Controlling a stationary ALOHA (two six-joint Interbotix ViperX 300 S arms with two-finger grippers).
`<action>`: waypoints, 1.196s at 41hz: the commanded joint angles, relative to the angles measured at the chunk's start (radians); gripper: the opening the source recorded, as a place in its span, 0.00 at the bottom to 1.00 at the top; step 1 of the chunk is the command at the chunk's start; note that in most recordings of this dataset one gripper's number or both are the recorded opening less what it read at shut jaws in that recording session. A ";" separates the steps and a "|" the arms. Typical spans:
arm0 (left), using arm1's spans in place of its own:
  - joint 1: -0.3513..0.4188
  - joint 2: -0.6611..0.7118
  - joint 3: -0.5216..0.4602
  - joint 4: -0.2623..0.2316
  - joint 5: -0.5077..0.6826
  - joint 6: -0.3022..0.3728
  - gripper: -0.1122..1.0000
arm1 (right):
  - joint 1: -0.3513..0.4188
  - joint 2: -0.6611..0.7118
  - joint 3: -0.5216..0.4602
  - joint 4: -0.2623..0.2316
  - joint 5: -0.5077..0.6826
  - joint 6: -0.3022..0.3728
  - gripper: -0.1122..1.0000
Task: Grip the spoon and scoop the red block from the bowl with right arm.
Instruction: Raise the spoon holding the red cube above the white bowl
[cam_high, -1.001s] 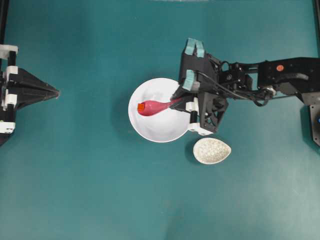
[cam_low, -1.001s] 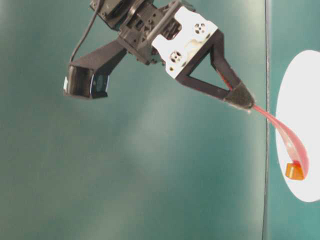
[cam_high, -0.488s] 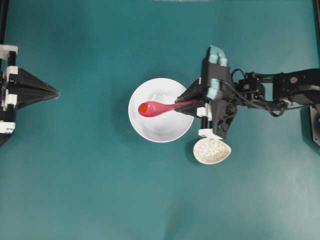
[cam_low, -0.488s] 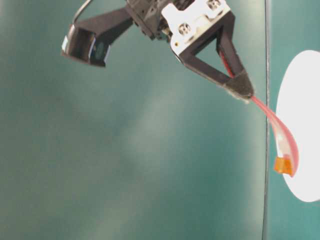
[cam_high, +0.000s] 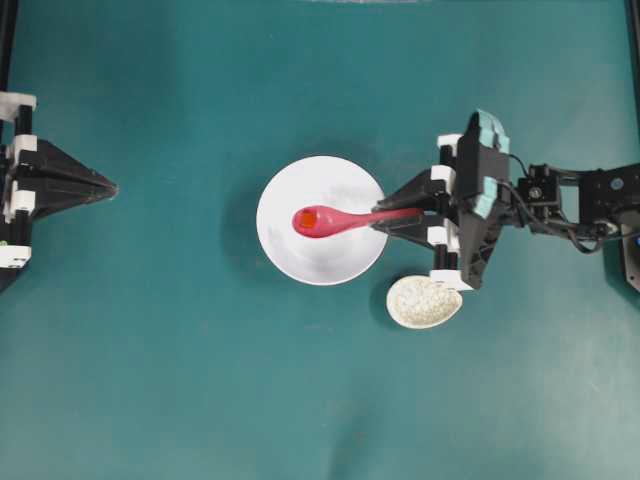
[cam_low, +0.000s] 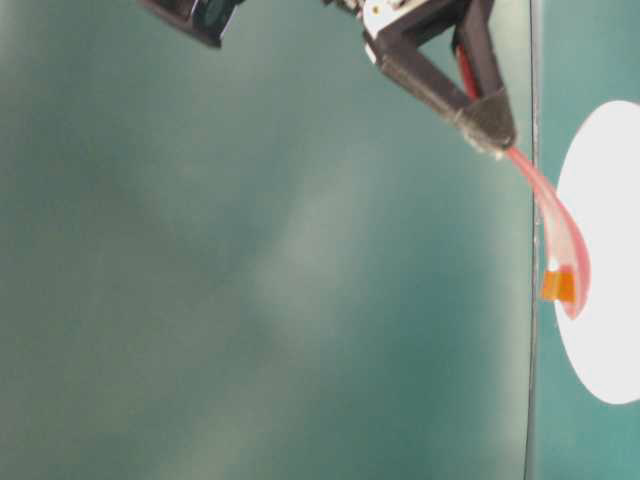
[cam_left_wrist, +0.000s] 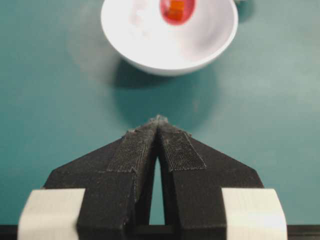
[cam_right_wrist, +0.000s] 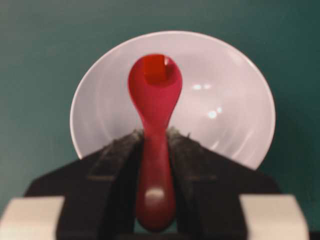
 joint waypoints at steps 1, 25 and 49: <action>0.005 0.005 -0.018 0.003 0.002 0.002 0.10 | 0.011 -0.023 0.012 0.003 -0.055 0.005 0.32; 0.005 0.005 -0.020 0.003 0.008 0.003 0.10 | 0.023 0.012 0.054 0.003 -0.170 0.032 0.32; 0.005 0.005 -0.020 0.003 0.008 0.003 0.10 | 0.020 -0.041 0.049 0.003 -0.166 0.031 0.32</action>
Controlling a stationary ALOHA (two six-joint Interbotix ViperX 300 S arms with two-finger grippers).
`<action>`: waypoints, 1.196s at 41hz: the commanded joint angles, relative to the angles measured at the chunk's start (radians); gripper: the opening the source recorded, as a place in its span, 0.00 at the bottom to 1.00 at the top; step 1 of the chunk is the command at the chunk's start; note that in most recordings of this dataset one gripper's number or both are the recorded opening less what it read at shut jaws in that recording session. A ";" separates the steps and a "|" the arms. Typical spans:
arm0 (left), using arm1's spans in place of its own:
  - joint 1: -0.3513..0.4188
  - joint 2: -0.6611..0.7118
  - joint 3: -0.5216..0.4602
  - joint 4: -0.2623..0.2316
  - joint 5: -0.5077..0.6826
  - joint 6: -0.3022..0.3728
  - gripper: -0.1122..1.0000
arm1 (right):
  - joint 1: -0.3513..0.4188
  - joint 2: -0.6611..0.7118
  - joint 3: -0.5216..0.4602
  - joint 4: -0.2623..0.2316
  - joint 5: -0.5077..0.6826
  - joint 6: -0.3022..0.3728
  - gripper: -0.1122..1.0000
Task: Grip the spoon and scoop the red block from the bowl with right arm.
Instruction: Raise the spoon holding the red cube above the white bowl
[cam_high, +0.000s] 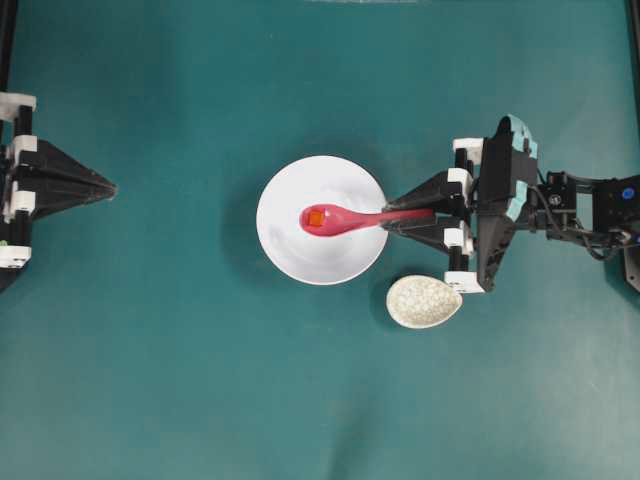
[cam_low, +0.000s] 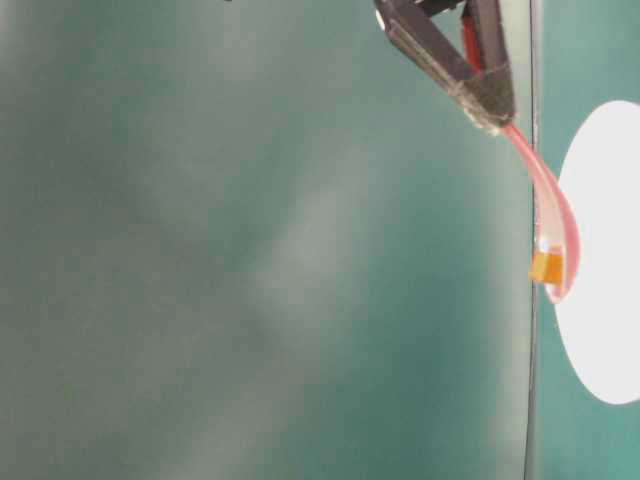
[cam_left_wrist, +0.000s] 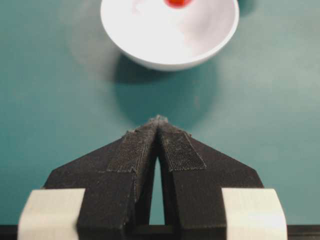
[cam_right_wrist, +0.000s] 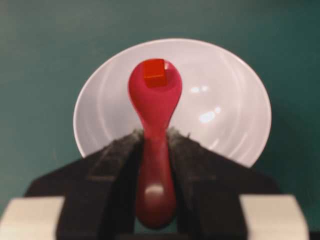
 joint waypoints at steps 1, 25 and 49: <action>0.003 0.003 -0.020 0.003 -0.005 0.002 0.10 | 0.000 -0.038 -0.028 0.002 -0.005 0.002 0.32; 0.003 0.003 -0.020 0.003 -0.005 0.000 0.10 | -0.038 -0.224 -0.074 0.002 0.184 -0.005 0.32; 0.003 0.003 -0.021 0.003 -0.005 0.000 0.10 | -0.054 -0.262 -0.100 -0.002 0.212 -0.005 0.32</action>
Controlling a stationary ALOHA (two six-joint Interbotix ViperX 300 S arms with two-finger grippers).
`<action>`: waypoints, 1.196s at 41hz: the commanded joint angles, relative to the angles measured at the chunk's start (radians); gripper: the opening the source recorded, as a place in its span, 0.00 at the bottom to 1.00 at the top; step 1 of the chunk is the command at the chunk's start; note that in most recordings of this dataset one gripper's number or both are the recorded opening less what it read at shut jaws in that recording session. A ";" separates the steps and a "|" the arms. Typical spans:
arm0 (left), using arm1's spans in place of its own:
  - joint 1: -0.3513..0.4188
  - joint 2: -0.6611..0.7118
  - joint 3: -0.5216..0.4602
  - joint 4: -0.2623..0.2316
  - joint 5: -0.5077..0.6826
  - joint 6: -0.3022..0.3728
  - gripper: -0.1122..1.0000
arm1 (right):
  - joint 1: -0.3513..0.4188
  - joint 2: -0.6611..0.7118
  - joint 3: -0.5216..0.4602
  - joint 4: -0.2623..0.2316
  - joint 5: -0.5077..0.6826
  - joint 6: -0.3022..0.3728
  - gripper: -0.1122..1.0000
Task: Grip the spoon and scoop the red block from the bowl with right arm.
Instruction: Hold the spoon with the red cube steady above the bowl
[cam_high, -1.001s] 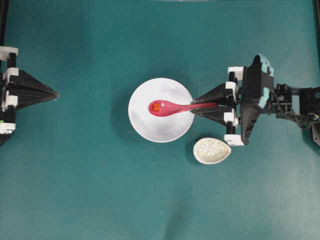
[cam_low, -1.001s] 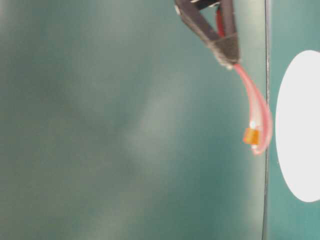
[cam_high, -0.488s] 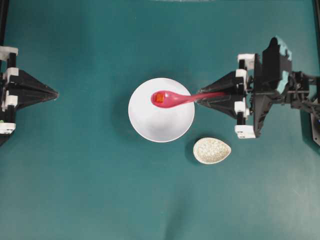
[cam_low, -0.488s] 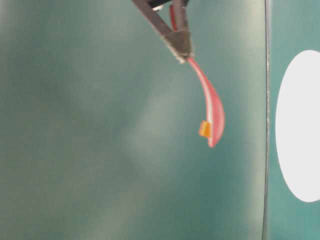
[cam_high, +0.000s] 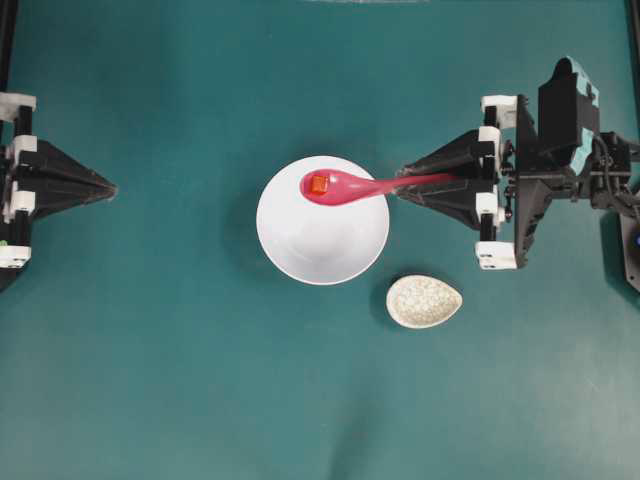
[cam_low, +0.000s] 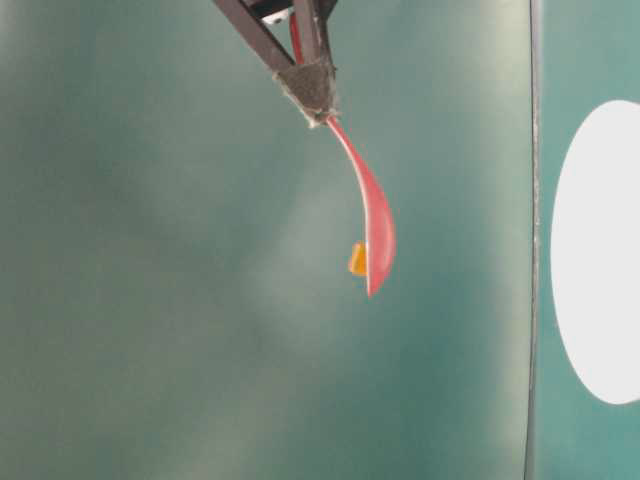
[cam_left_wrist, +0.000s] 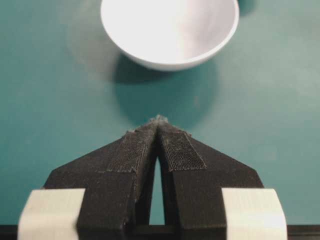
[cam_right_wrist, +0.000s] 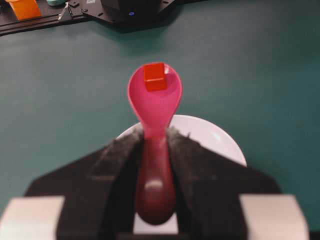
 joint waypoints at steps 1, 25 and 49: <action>0.003 0.003 -0.020 0.003 -0.003 0.000 0.10 | 0.000 -0.011 -0.028 -0.002 -0.011 0.002 0.32; 0.003 0.005 -0.020 0.003 -0.005 0.000 0.10 | -0.002 -0.011 -0.026 -0.002 0.002 0.000 0.32; 0.003 0.005 -0.020 0.003 -0.003 0.000 0.10 | 0.000 -0.012 -0.025 -0.002 0.002 0.002 0.32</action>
